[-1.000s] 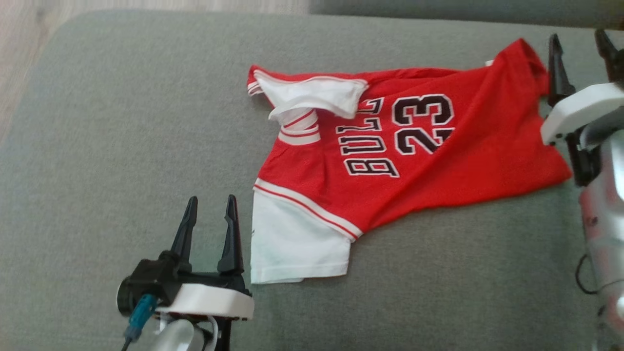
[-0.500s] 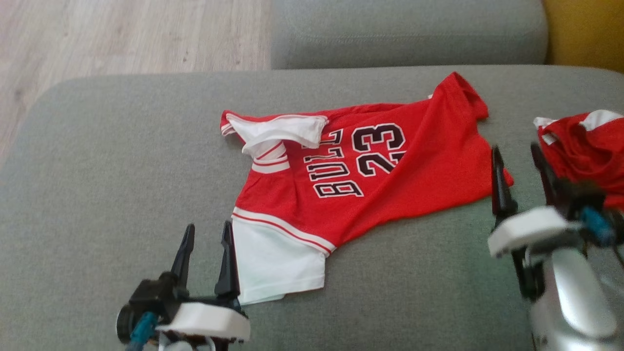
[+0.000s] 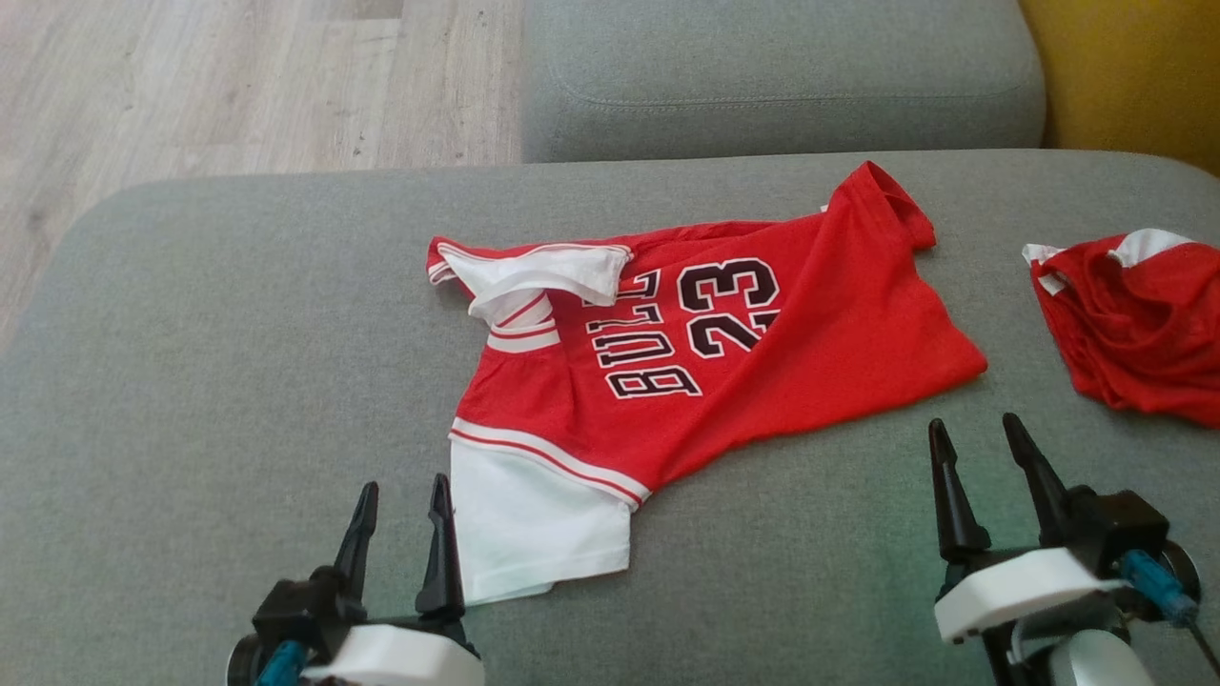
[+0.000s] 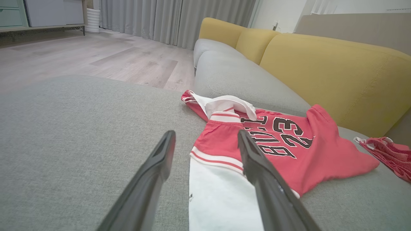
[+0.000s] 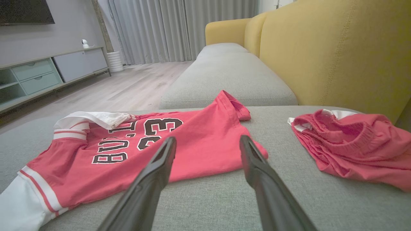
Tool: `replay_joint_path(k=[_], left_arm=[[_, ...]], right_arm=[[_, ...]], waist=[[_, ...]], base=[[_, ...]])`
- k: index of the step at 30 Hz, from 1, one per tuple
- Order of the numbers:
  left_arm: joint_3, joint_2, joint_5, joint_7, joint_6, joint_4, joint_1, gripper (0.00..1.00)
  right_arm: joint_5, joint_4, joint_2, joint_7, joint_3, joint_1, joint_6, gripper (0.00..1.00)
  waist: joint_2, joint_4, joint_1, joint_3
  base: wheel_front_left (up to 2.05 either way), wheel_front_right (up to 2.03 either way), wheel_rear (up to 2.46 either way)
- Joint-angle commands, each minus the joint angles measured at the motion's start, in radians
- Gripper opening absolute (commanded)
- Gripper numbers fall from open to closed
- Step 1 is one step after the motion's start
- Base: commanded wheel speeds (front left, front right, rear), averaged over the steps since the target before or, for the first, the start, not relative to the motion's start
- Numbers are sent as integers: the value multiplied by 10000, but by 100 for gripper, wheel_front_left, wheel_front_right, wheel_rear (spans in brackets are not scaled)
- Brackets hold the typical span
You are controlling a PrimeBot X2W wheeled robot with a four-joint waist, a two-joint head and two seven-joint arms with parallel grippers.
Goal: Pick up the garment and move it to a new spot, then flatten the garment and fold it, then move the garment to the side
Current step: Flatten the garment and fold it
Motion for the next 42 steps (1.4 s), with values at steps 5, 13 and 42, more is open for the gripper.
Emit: replay_joint_path(k=[5,13,42], left_arm=[[419,70,-27,-104,47,-207,-152,100],[345,97,-50,-67,29,-165,-187,100],[-672,-122,-190,2363,453,1183,-600,100]], right_arm=[[22,-508,-47,46,345,-27,-7,100],[-16,-601,-46,100,395,12,-7,100],[-59,-333,-45,-63,429,-421,-7,100]], waist=[[-1,80,1,7],[-1,145,1,47],[-1,-417,1,1184]], base=[[0,0,0],[0,0,0],[0,0,0]])
